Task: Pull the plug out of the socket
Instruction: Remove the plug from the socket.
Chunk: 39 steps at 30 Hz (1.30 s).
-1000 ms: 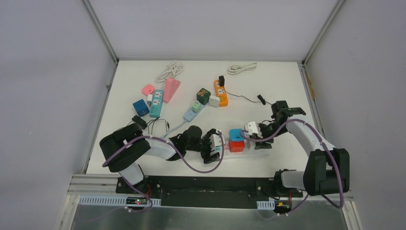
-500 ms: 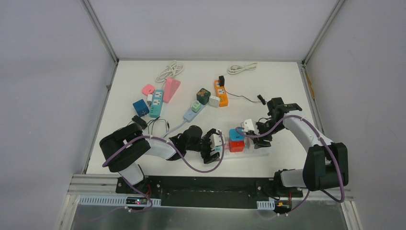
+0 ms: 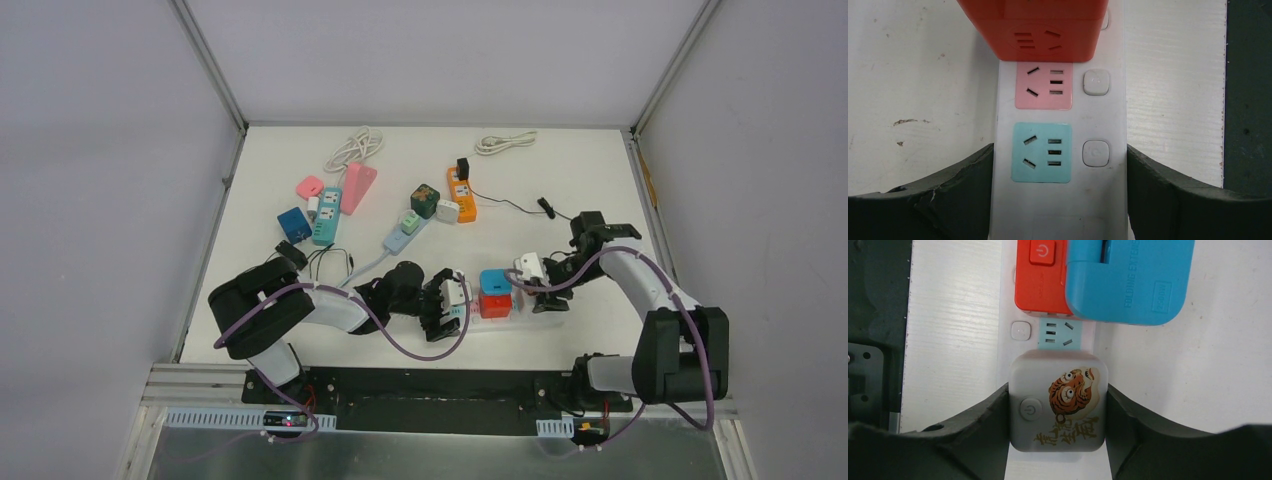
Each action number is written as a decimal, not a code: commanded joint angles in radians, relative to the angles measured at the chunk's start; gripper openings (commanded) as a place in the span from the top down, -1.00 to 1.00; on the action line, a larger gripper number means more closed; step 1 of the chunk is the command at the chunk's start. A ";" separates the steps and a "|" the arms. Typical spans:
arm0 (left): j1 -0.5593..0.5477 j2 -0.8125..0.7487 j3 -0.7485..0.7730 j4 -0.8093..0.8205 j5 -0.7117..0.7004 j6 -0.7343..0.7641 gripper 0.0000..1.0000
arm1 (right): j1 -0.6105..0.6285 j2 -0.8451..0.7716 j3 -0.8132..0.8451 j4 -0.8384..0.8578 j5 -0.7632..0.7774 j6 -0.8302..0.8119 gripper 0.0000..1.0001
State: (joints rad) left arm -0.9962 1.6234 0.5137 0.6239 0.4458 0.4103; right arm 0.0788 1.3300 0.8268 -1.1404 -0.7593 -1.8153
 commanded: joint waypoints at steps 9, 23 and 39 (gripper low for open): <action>-0.012 0.023 0.023 -0.047 -0.024 0.008 1.00 | 0.192 -0.003 0.002 0.024 0.108 0.234 1.00; -0.011 0.020 0.025 -0.061 -0.028 0.016 1.00 | -0.013 -0.008 -0.025 -0.111 0.018 0.042 1.00; -0.010 0.026 0.041 -0.095 -0.030 0.018 1.00 | 0.167 -0.021 0.047 -0.062 0.012 0.237 1.00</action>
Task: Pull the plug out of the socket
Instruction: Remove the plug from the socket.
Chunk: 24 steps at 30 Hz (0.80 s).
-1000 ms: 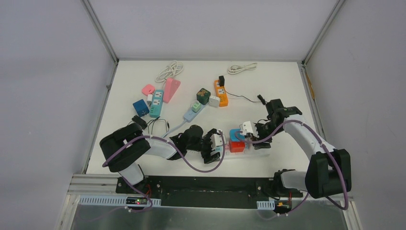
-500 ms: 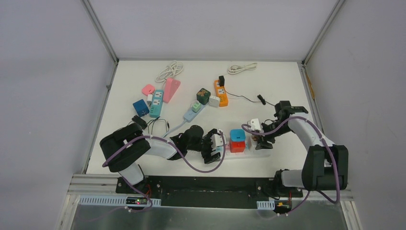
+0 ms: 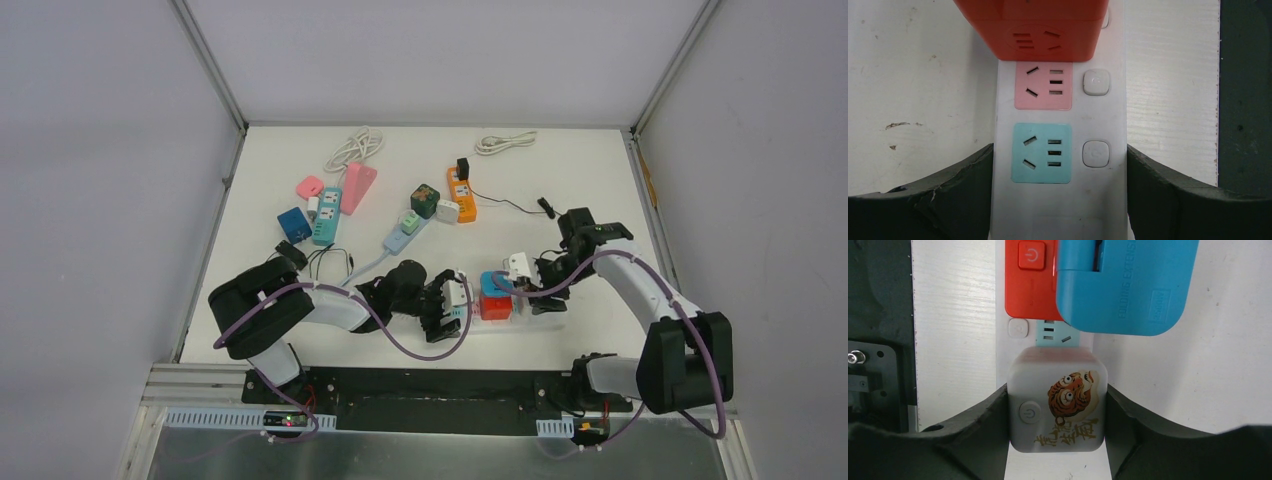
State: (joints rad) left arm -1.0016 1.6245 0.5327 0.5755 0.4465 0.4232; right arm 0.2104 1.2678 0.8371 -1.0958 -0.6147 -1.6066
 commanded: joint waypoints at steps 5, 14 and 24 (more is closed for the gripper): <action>-0.005 0.016 0.016 -0.048 -0.035 0.008 1.00 | -0.086 0.078 0.057 -0.178 -0.180 -0.018 1.00; -0.005 0.018 0.016 -0.045 -0.035 0.009 1.00 | -0.204 0.052 -0.031 -0.193 -0.159 -0.169 1.00; -0.004 0.041 0.036 -0.058 -0.029 0.005 1.00 | -0.033 -0.056 -0.024 -0.106 -0.151 -0.038 1.00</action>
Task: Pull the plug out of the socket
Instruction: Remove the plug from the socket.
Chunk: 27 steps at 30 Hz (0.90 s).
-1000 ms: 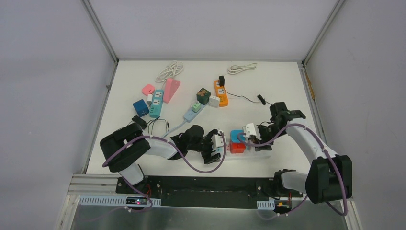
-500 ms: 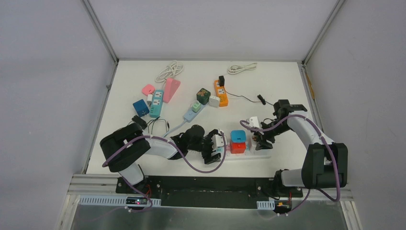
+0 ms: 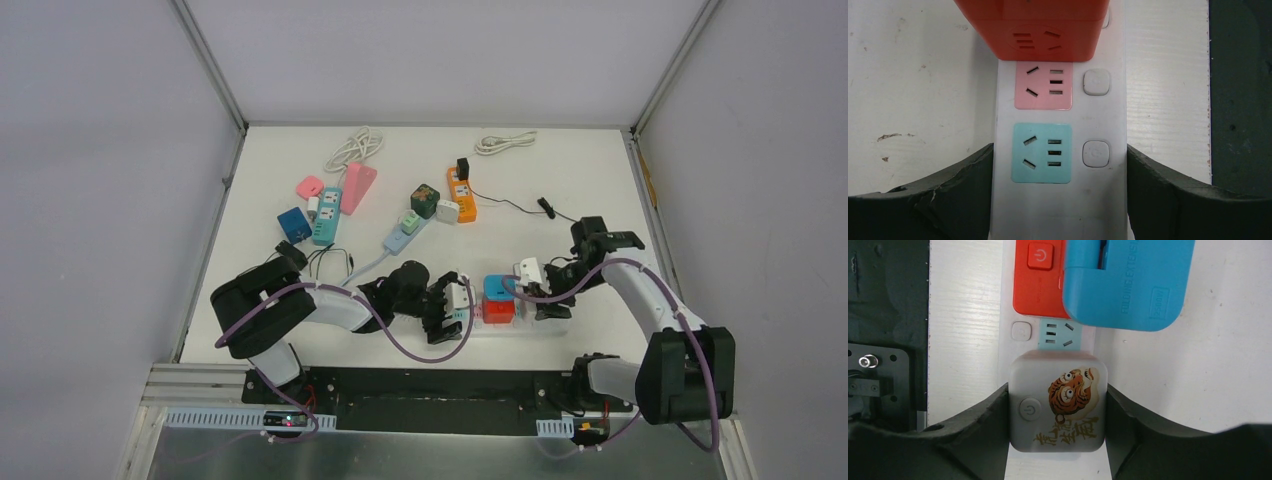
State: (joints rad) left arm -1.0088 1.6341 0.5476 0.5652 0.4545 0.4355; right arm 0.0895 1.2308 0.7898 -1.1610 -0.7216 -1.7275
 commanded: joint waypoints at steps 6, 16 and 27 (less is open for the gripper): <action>0.003 0.032 0.018 -0.051 -0.044 -0.008 1.00 | 0.144 0.042 0.101 -0.041 -0.057 0.185 1.00; 0.004 0.029 0.015 -0.053 -0.049 -0.004 1.00 | -0.041 0.069 0.104 -0.146 -0.083 0.076 1.00; 0.007 0.057 0.038 -0.073 -0.057 -0.022 1.00 | -0.129 0.033 0.024 -0.186 -0.098 -0.092 1.00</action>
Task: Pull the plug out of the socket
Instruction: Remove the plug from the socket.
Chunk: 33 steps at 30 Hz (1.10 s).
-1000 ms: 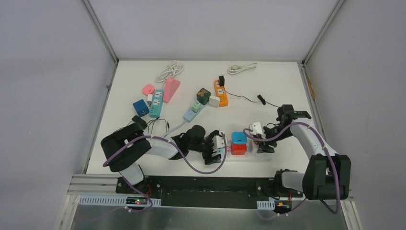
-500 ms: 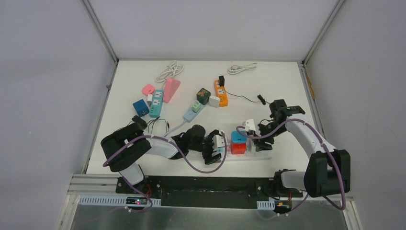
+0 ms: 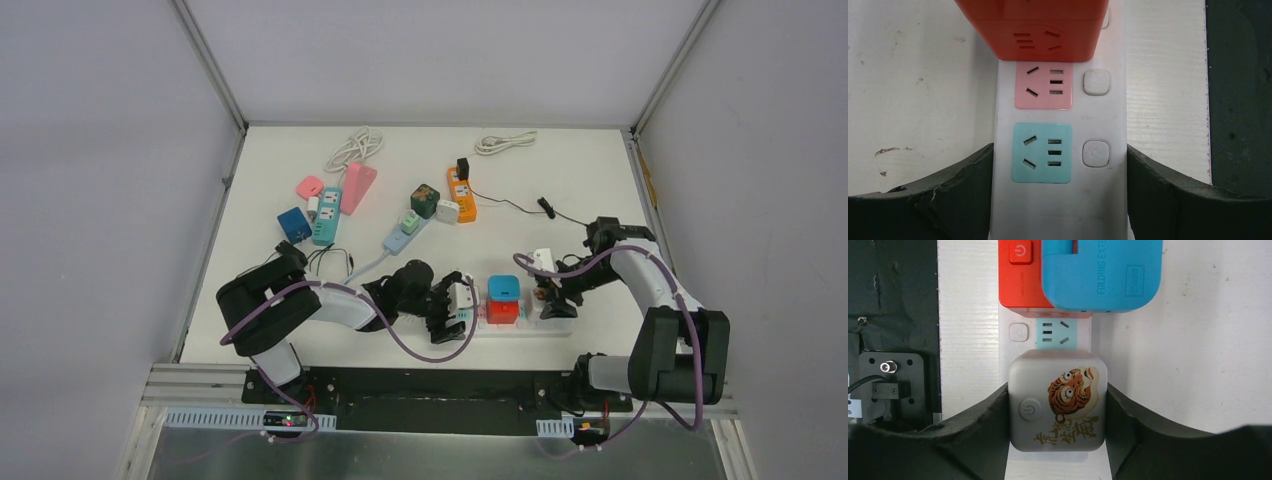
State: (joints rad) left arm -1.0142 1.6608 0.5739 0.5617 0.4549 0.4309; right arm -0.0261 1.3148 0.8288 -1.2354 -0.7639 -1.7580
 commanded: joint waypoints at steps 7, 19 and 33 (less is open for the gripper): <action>0.019 0.059 0.037 -0.093 -0.046 -0.028 1.00 | 0.067 -0.179 -0.059 -0.025 -0.024 0.003 1.00; 0.030 0.070 0.044 -0.106 -0.039 -0.037 1.00 | 0.175 -0.105 0.064 -0.030 -0.025 0.198 1.00; 0.034 0.070 0.047 -0.105 -0.034 -0.051 1.00 | -0.125 -0.033 0.078 -0.238 -0.133 -0.051 1.00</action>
State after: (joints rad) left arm -0.9993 1.6943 0.6205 0.5316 0.4717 0.4038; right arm -0.0963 1.2602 0.8669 -1.3518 -0.7692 -1.7081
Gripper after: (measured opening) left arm 0.796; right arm 0.608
